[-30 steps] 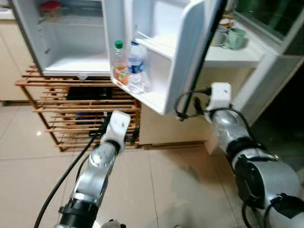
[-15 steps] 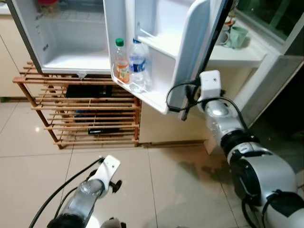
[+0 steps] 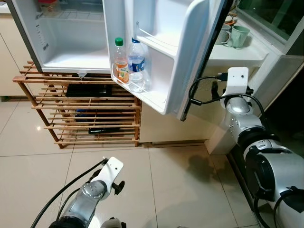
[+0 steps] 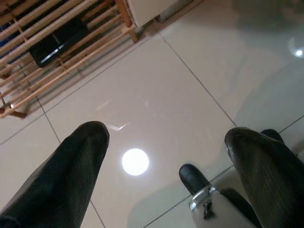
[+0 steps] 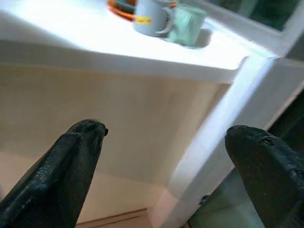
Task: Restocking fridge
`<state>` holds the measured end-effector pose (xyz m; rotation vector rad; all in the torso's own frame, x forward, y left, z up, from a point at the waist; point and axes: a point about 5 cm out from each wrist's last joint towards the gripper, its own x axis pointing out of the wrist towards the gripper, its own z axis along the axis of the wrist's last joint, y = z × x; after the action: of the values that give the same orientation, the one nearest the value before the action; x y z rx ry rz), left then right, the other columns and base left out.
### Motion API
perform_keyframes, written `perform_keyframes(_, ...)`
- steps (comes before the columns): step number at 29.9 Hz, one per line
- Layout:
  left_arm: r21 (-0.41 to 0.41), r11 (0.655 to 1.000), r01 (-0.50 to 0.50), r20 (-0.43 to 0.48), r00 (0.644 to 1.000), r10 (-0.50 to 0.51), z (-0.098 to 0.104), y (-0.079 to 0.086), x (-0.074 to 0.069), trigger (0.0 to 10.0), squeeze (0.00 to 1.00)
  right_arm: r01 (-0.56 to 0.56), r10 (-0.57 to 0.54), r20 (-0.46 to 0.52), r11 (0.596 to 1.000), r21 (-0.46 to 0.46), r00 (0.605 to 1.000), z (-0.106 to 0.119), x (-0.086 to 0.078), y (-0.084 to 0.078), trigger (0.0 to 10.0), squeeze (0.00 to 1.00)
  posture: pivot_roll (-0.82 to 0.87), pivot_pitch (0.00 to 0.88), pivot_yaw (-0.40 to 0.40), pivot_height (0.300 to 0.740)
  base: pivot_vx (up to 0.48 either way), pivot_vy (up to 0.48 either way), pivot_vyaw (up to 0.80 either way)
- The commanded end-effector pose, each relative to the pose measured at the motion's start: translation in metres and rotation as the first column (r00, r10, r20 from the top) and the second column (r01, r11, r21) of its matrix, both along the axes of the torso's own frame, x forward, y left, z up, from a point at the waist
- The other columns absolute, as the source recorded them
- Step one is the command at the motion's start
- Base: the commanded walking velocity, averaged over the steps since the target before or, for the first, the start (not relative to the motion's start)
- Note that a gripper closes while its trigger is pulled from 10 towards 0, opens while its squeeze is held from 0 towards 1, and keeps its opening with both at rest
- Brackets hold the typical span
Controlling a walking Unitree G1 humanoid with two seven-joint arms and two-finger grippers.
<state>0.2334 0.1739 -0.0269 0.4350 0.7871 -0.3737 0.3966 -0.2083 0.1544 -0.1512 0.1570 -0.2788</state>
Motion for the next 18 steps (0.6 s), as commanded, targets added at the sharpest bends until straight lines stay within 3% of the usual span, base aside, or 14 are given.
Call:
perform_keyframes(1,-0.004,1.0,0.011,0.01,1.0,-0.011,0.001,0.0,-0.001,10.0,0.0,0.066,-0.066,-0.01,0.998,0.011,0.998,0.004,0.0,-0.013,10.0,0.0,0.05,0.0,-0.076,0.74,0.0,0.0,0.0)
perform_keyframes(5,0.016,1.0,0.008,0.016,1.0,-0.008,0.0,0.002,0.003,10.0,0.0,-0.007,0.007,-0.062,1.0,0.003,0.998,-0.005,-0.001,-0.001,10.0,0.0,0.04,0.0,-0.07,0.74,0.0,0.0,0.0)
perform_keyframes(7,0.025,1.0,0.014,0.022,1.0,-0.014,-0.001,0.001,0.006,10.0,0.0,-0.031,0.036,-0.071,0.997,0.072,0.997,-0.009,0.0,0.007,10.0,0.0,0.05,0.0,-0.071,0.74,0.0,0.0,0.0)
perform_keyframes(11,0.018,1.0,0.022,0.039,0.999,-0.023,0.004,-0.003,0.013,10.0,0.0,-0.18,0.192,-0.072,0.972,0.152,0.979,-0.011,0.004,0.042,10.0,0.0,0.04,0.0,-0.07,0.74,0.0,0.0,0.0)
perform_keyframes(12,0.014,1.0,0.026,0.041,0.999,-0.027,0.005,-0.005,0.014,10.0,0.0,-0.22,0.233,-0.063,0.961,0.169,0.97,-0.01,0.004,0.05,10.0,0.0,0.04,0.0,-0.072,0.74,0.0,0.0,0.0)
perform_keyframes(13,0.006,0.999,0.036,0.04,0.999,-0.036,0.005,-0.008,0.015,10.0,0.0,-0.307,0.322,-0.03,0.925,0.225,0.946,-0.006,0.006,0.07,10.0,0.0,0.04,0.0,-0.077,0.74,0.0,0.0,0.0)
perform_keyframes(15,-0.001,0.999,0.042,0.036,0.998,-0.042,0.004,-0.011,0.015,10.0,0.0,-0.36,0.374,-0.006,0.896,0.262,0.927,-0.003,0.007,0.083,10.0,0.0,0.03,0.0,-0.077,0.74,0.0,0.0,0.0)
perform_keyframes(16,-0.009,0.999,0.048,0.031,0.998,-0.047,0.002,-0.014,0.014,10.0,0.0,-0.426,0.436,0.029,0.858,0.286,0.899,0.003,0.008,0.098,10.0,0.0,0.03,0.0,-0.076,0.74,0.0,0.0,0.0)
perform_keyframes(17,-0.009,0.999,0.048,0.031,0.998,-0.047,0.002,-0.014,0.014,10.0,0.0,-0.426,0.436,0.029,0.858,0.286,0.899,0.003,0.008,0.098,10.0,0.0,0.03,0.0,-0.076,0.74,0.0,0.0,0.0)
perform_keyframes(18,-0.018,0.998,0.054,0.031,0.998,-0.053,0.002,-0.017,0.014,10.0,0.0,-0.483,0.489,0.06,0.822,0.303,0.87,0.008,0.008,0.111,10.0,0.0,0.03,0.0,-0.075,0.74,0.0,0.0,0.0)
